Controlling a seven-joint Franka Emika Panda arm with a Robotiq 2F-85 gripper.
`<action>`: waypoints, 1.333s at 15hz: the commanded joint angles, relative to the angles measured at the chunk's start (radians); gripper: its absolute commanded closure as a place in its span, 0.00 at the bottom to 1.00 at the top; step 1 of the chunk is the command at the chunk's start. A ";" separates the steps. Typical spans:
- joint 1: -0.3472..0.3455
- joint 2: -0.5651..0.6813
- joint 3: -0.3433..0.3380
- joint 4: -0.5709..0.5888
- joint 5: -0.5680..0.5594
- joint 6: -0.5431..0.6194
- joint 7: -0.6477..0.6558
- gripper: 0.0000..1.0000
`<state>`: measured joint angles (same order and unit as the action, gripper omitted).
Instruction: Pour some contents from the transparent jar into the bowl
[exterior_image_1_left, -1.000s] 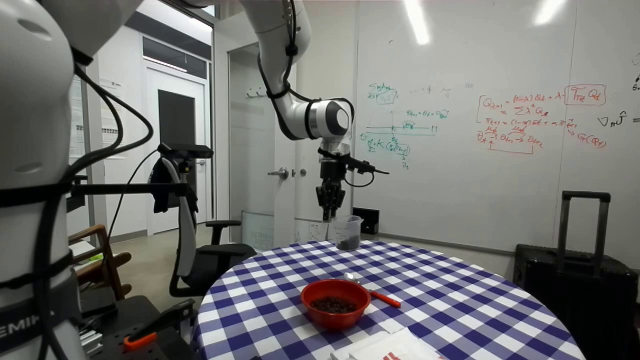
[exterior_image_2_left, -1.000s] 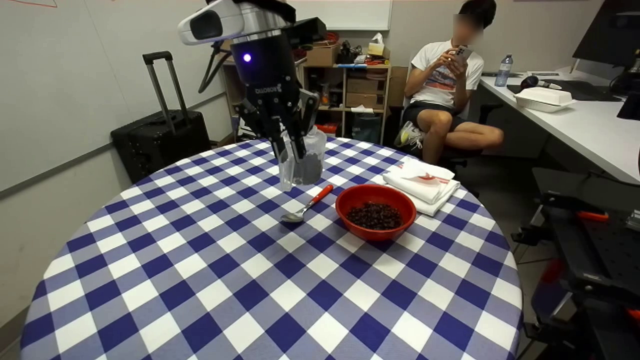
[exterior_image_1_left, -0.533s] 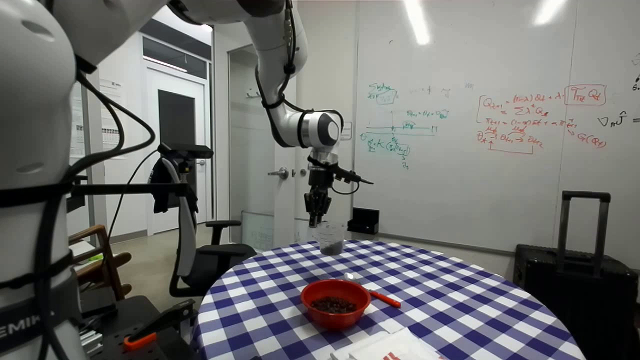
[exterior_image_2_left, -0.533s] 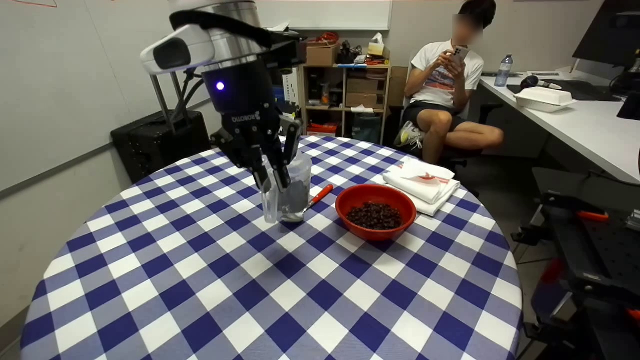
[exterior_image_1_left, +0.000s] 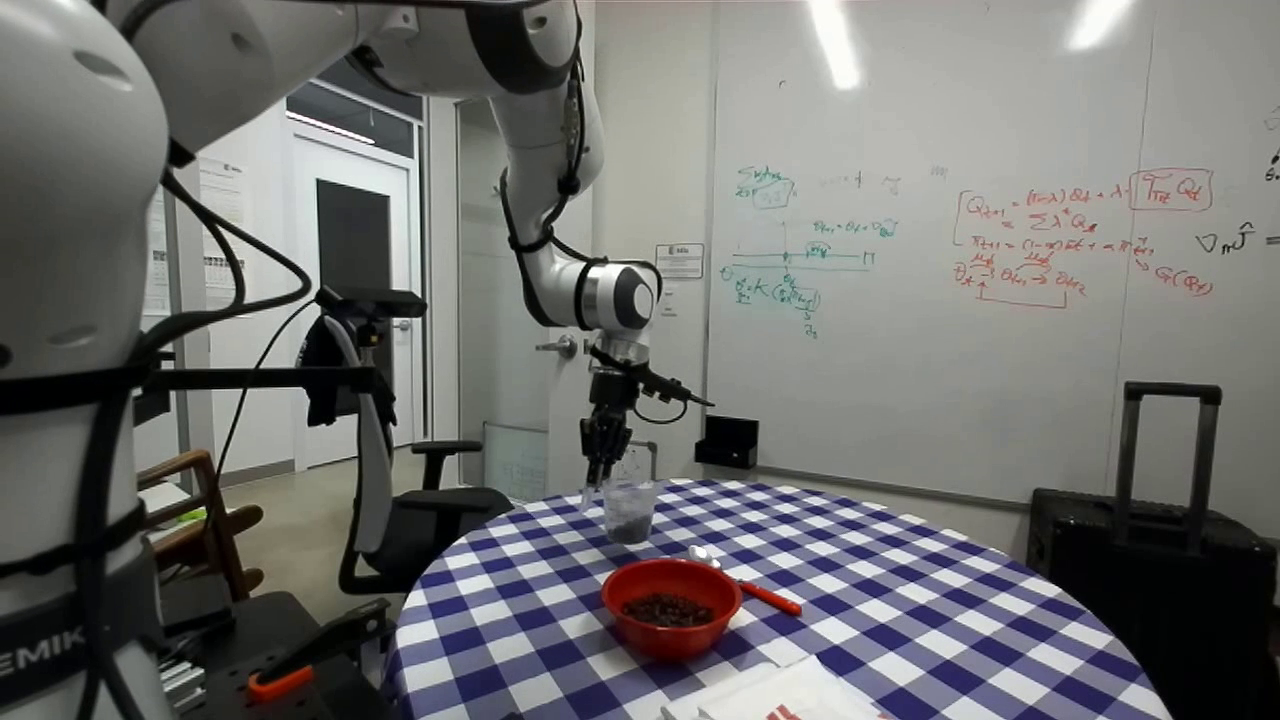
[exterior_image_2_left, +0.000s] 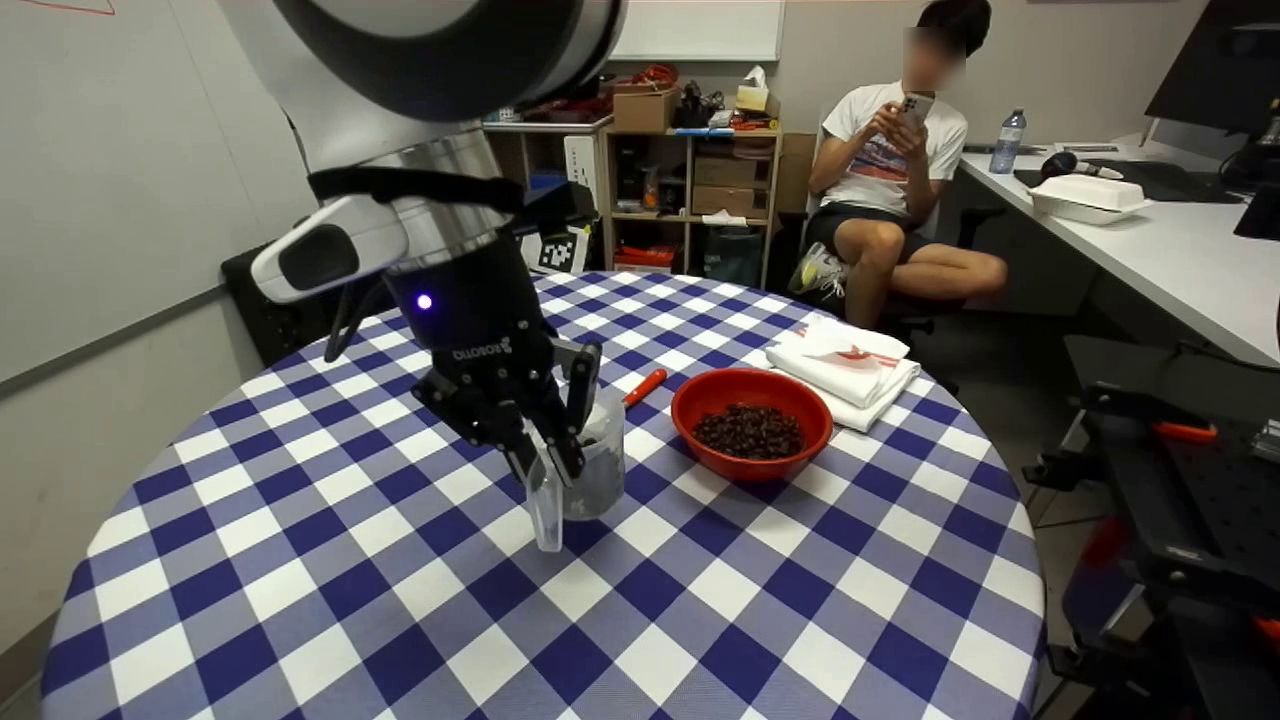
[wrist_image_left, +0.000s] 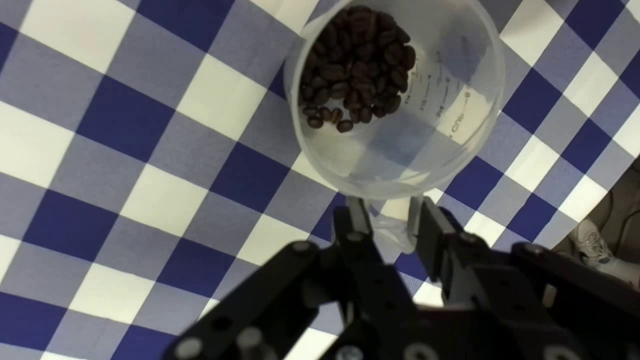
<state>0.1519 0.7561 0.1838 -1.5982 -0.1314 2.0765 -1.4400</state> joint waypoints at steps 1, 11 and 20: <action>0.000 0.050 0.006 0.056 -0.011 -0.034 0.011 0.93; -0.053 0.061 0.028 0.054 0.040 -0.036 -0.008 0.25; -0.165 -0.229 0.021 -0.215 0.100 0.029 -0.048 0.00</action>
<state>0.0253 0.6767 0.2254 -1.6517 -0.0811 2.0695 -1.5337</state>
